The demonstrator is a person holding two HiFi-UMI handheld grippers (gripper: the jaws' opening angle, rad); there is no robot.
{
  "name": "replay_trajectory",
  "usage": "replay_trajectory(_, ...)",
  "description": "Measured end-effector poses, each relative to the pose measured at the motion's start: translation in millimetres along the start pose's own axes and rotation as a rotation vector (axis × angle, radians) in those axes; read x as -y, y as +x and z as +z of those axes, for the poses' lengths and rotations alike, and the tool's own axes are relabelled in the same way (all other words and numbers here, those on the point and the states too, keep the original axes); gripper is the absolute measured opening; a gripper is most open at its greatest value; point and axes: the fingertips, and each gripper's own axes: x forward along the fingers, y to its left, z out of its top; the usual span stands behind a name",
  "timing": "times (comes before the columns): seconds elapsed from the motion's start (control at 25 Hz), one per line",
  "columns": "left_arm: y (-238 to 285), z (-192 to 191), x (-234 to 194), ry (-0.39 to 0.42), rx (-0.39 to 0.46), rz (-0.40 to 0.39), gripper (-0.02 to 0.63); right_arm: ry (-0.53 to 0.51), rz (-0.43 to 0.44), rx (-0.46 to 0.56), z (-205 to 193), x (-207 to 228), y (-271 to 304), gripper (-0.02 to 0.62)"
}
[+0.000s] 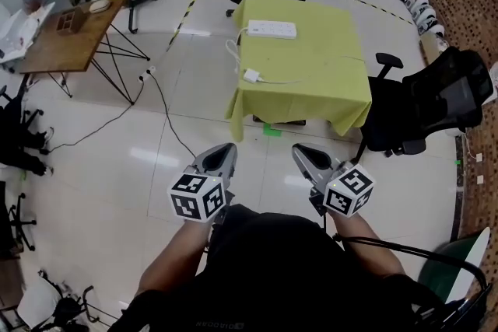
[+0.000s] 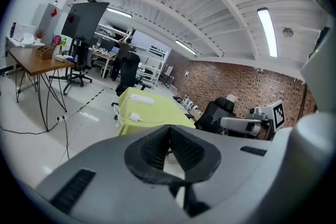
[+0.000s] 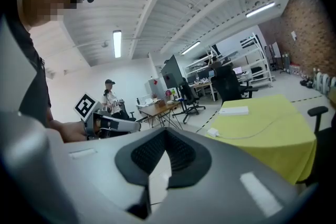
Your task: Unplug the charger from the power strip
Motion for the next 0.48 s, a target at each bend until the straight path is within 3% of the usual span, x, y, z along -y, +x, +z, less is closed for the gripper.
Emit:
replay_trajectory(0.32,39.1,-64.4,132.5,0.019,-0.045,-0.035,0.006,0.040,-0.006,0.032,-32.6,36.3,-120.7,0.002)
replay_trajectory(0.48,41.6,-91.2,167.7,0.025,-0.062,-0.016,0.006,0.043,0.002,0.013,-55.5,46.9,-156.5,0.002)
